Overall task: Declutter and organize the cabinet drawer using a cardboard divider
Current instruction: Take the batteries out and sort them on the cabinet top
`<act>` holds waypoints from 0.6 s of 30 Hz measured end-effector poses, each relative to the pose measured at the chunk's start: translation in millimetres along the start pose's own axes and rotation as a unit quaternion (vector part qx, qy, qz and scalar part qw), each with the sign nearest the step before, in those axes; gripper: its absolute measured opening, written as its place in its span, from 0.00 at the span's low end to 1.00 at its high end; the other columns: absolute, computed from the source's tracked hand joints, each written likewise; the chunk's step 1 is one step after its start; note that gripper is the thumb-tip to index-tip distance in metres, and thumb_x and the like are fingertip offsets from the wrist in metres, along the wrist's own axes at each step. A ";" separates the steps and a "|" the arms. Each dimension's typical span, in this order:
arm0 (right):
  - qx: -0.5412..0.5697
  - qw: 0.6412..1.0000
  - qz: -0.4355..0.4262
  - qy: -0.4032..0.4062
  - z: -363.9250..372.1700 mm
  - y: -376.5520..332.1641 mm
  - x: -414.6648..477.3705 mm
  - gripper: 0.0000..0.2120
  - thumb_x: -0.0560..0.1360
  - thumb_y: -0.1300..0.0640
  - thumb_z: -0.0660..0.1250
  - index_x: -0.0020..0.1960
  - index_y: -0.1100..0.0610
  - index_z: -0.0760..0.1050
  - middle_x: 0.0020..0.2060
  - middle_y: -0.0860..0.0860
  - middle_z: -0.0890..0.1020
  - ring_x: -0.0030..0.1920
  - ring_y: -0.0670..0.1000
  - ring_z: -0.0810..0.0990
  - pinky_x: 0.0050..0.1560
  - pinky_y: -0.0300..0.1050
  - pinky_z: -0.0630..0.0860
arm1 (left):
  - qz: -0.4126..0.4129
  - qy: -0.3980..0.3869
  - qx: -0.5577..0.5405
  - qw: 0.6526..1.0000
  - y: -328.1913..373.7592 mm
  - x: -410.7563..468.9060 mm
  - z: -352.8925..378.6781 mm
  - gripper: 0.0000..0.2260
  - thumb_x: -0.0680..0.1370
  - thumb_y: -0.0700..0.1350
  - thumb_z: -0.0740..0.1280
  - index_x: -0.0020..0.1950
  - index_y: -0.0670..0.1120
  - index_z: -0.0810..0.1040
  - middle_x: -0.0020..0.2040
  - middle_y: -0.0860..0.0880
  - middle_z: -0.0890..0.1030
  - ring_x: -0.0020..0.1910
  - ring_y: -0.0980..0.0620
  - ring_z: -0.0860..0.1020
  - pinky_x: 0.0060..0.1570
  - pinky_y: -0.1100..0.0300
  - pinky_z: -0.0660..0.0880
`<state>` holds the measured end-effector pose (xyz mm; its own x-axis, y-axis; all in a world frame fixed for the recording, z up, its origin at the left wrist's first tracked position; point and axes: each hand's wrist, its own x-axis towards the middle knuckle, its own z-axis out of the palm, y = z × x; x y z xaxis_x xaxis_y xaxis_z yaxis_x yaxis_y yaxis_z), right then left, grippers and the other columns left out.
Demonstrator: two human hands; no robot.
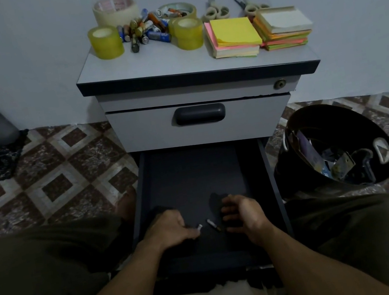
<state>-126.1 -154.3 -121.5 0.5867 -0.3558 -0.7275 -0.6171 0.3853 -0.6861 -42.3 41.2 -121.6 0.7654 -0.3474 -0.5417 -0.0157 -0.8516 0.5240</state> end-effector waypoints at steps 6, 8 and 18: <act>-0.104 0.987 -0.112 0.043 -4.1 4.7 1.3 0.02 0.75 0.60 0.71 0.46 0.54 0.80 0.42 0.52 0.83 0.41 0.51 0.81 0.38 0.45 0.77 | -0.002 0.037 0.029 0.999 -1.3 4.1 2.6 0.13 0.66 0.51 0.78 0.41 0.51 0.76 0.41 0.52 0.80 0.40 0.53 0.79 0.36 0.60 0.74; -0.150 0.979 -0.130 0.039 -3.9 4.8 4.6 0.08 0.72 0.64 0.74 0.46 0.53 0.79 0.44 0.53 0.84 0.44 0.53 0.83 0.45 0.48 0.80 | -0.006 0.058 -0.011 0.998 -3.7 7.0 0.5 0.09 0.69 0.46 0.76 0.41 0.51 0.76 0.41 0.51 0.81 0.40 0.53 0.80 0.40 0.58 0.78; -0.402 0.895 -0.185 0.061 4.0 13.5 23.5 0.11 0.73 0.61 0.73 0.54 0.53 0.81 0.51 0.51 0.84 0.49 0.47 0.81 0.47 0.31 0.70 | 0.026 0.087 -0.037 0.995 -6.4 14.1 5.0 0.06 0.73 0.43 0.74 0.41 0.51 0.78 0.38 0.54 0.79 0.39 0.55 0.78 0.36 0.63 0.72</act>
<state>-118.6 -154.0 -147.9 0.7978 -0.4413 -0.4109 -0.5985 -0.4971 -0.6282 -34.7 39.8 -135.9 0.8642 -0.3125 -0.3943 -0.0165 -0.8010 0.5985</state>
